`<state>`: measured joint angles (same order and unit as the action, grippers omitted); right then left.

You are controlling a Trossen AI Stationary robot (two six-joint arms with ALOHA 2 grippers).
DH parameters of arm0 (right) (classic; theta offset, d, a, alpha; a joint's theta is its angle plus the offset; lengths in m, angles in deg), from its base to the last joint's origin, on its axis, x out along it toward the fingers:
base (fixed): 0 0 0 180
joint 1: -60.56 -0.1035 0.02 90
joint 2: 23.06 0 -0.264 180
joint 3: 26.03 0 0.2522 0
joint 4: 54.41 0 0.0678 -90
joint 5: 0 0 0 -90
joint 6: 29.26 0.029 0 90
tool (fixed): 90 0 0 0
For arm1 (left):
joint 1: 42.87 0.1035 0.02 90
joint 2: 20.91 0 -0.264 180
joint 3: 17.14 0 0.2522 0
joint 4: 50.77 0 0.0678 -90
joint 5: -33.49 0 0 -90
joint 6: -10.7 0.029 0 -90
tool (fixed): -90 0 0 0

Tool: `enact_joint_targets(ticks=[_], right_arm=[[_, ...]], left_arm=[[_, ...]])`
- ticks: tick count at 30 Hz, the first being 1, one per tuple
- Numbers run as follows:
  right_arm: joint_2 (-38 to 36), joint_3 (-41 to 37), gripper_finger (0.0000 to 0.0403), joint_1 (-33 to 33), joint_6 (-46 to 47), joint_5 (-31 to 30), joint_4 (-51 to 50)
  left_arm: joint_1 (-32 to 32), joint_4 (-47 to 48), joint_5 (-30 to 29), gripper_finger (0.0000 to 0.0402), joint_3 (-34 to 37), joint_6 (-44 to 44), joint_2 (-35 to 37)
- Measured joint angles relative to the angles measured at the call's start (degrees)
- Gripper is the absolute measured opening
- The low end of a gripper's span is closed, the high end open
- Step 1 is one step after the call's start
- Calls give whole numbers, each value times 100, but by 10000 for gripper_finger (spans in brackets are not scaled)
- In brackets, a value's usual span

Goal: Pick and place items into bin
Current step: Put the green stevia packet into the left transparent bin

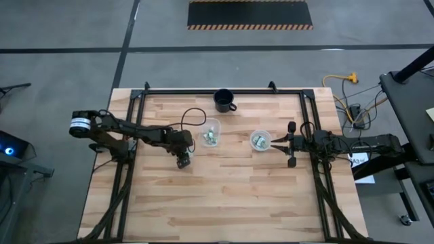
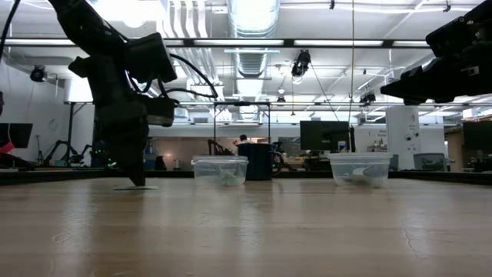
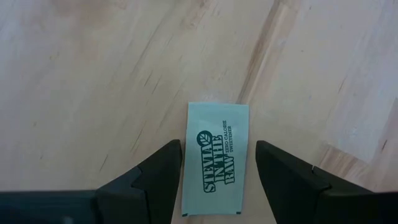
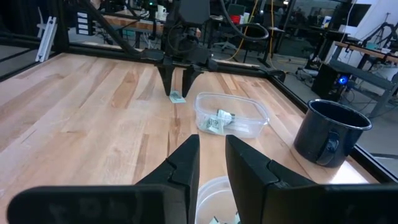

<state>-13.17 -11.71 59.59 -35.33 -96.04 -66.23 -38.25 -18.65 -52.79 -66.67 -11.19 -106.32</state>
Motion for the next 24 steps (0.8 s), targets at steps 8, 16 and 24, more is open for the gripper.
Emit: enact_joint_targets(ticks=[8, 16, 24], right_arm=[[0, 0, 68, 0, 0, 0, 0], [0, 0, 68, 0, 0, 0, 0], [2, 0, 68, 0, 0, 2, 0]], left_arm=[[-20, -12, -289, 192, 15, 140, -4], [-22, -34, -373, 192, 44, 151, -142], [-21, -194, -409, 192, -9, 177, -649]])
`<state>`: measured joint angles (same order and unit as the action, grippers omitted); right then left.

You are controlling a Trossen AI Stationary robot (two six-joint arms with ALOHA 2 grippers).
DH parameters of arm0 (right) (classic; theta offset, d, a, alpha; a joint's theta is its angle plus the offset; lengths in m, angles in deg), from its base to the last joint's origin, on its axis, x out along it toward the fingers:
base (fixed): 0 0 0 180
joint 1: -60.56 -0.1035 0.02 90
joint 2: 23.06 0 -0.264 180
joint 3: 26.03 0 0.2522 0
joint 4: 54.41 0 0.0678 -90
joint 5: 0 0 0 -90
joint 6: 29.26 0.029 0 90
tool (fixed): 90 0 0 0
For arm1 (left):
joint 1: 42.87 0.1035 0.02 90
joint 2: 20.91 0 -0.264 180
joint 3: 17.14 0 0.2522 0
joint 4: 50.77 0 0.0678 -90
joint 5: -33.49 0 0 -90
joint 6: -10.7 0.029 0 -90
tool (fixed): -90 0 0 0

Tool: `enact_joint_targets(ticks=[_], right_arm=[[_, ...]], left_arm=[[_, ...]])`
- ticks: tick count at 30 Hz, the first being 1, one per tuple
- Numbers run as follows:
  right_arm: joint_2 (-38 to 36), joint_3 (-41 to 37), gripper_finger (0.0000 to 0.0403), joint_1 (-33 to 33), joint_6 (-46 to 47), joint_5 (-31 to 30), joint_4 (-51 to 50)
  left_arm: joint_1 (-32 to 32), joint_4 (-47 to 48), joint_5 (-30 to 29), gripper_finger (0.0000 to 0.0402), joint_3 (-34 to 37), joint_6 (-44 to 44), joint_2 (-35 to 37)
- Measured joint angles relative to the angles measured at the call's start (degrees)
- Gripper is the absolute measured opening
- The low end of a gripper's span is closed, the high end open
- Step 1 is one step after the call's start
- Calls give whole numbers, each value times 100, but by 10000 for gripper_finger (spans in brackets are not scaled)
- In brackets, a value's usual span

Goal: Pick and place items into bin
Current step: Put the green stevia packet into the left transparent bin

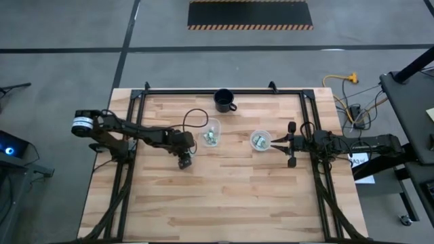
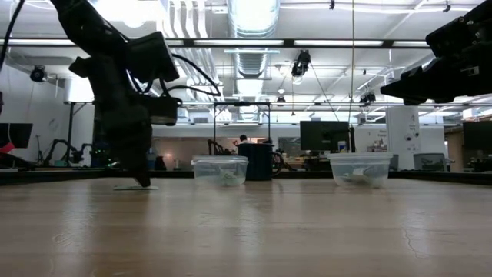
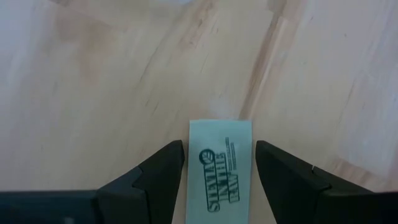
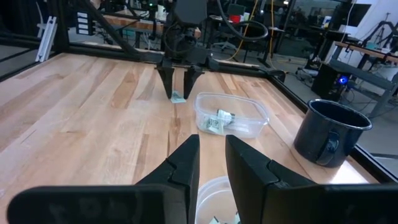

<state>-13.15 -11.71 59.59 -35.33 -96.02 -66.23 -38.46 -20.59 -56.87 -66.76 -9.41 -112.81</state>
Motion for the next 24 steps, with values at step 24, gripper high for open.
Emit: enact_joint_targets(ticks=[24], right_arm=[[0, 0, 68, 1, 0, 0, 0]], left_arm=[[-184, 77, -343, 192, -45, 456, -11]])
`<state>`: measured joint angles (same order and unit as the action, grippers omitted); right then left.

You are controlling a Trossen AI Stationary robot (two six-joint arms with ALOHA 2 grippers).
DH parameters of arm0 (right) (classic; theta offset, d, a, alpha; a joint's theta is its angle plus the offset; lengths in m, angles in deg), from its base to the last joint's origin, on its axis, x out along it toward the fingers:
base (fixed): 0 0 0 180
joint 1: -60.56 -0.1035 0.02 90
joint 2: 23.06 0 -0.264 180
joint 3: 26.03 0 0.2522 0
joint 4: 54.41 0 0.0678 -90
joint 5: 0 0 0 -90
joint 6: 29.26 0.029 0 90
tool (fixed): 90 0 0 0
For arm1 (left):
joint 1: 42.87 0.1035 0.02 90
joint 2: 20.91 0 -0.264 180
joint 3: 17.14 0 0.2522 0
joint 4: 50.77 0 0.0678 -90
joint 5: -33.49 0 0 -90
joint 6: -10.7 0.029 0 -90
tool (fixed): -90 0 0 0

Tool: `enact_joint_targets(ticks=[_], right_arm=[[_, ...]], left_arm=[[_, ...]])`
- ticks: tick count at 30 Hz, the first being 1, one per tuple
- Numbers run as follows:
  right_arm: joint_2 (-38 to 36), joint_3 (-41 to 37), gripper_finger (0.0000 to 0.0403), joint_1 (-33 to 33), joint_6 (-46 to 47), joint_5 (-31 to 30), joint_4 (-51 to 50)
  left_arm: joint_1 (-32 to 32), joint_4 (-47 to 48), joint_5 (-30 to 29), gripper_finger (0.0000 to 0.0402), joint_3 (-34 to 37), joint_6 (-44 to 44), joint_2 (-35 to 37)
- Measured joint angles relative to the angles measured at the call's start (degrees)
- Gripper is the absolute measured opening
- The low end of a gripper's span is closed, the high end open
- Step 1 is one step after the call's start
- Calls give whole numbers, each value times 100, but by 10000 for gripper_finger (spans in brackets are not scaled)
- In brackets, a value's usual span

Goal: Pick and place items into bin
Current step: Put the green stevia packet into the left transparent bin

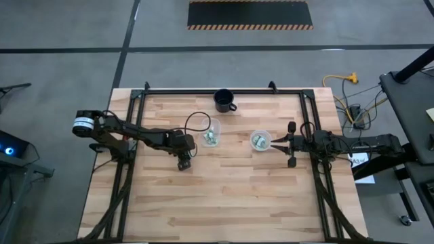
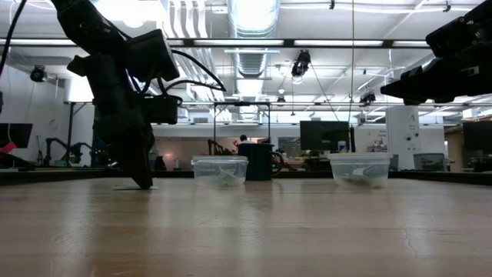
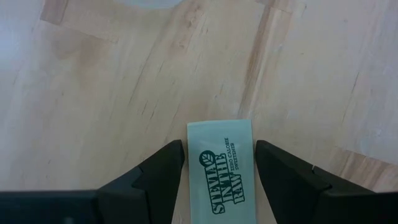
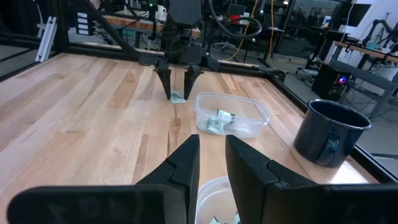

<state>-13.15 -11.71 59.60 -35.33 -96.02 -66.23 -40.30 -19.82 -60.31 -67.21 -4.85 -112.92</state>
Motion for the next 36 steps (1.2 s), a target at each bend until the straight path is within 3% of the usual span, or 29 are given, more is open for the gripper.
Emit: enact_joint_targets(ticks=[8, 22, 36], right_arm=[[0, 0, 68, 0, 0, 0, 0], [0, 0, 68, -1, 0, 0, 0], [0, 0, 68, -1, 0, -1, 0]], left_arm=[[-4, 2, 39, 172, 2, -22, -1], [4, -2, 318, 13, -41, 265, -5], [-9, 255, 430, 3, -466, 881, 186]])
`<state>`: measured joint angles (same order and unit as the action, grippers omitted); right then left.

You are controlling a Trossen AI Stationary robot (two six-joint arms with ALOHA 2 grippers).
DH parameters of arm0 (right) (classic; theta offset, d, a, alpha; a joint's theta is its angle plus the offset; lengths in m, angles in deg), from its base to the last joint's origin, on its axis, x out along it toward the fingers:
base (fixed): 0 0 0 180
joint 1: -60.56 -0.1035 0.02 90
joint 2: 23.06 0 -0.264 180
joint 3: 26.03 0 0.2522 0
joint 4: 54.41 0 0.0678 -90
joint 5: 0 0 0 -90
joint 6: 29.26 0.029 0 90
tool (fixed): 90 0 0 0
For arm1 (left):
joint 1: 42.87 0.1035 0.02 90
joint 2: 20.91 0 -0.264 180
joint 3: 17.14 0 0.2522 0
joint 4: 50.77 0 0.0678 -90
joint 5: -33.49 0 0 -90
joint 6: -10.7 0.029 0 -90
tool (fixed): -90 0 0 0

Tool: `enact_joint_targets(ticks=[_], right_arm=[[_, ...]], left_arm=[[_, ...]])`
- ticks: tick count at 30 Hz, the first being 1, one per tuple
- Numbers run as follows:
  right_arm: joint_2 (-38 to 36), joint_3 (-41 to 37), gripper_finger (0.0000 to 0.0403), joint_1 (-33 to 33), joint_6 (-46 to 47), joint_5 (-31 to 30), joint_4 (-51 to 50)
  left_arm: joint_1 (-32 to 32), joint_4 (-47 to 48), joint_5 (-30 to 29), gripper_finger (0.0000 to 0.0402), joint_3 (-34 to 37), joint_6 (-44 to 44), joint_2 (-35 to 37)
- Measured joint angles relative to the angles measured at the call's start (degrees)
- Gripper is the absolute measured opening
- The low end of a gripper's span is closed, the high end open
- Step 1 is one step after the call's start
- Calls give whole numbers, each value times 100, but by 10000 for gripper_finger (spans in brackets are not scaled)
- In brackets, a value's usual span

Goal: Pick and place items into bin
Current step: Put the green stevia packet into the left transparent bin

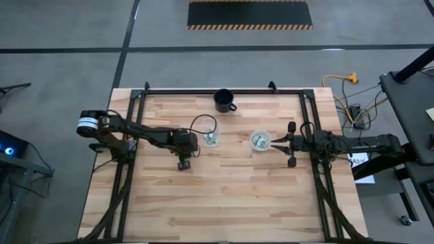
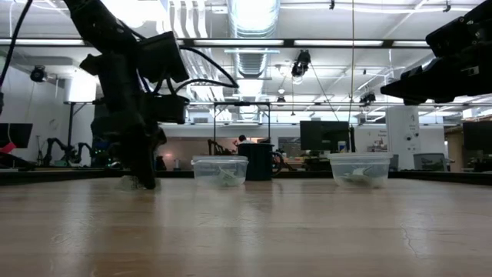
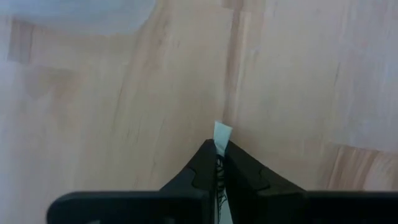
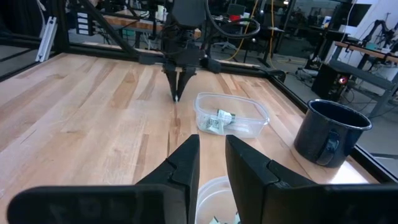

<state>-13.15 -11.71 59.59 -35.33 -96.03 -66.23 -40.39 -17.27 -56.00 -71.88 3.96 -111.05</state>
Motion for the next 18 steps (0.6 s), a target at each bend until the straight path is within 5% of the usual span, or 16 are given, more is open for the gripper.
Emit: enact_joint_targets(ticks=[4, 18], right_arm=[[0, 0, 68, 0, 0, 1, 0], [0, 0, 68, 0, 0, 0, 0]], left_arm=[[-99, -228, 55, 2, -130, 128, 184], [-380, -3533, -364, 2, 7, 890, 545]])
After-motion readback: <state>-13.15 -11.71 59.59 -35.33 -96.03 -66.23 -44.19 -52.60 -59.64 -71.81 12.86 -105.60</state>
